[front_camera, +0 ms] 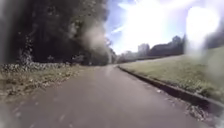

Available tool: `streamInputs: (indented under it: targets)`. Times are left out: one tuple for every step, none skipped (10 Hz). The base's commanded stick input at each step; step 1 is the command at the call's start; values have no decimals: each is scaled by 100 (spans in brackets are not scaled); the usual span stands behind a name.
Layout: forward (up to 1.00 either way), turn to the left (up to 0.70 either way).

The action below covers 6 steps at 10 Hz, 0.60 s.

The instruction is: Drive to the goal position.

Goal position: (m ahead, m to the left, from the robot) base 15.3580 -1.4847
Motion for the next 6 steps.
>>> streamInputs:
  targets:
    - [45,0]
    - [45,0]
    - [45,0]
    - [45,0]
    - [45,0]
    - [45,0]
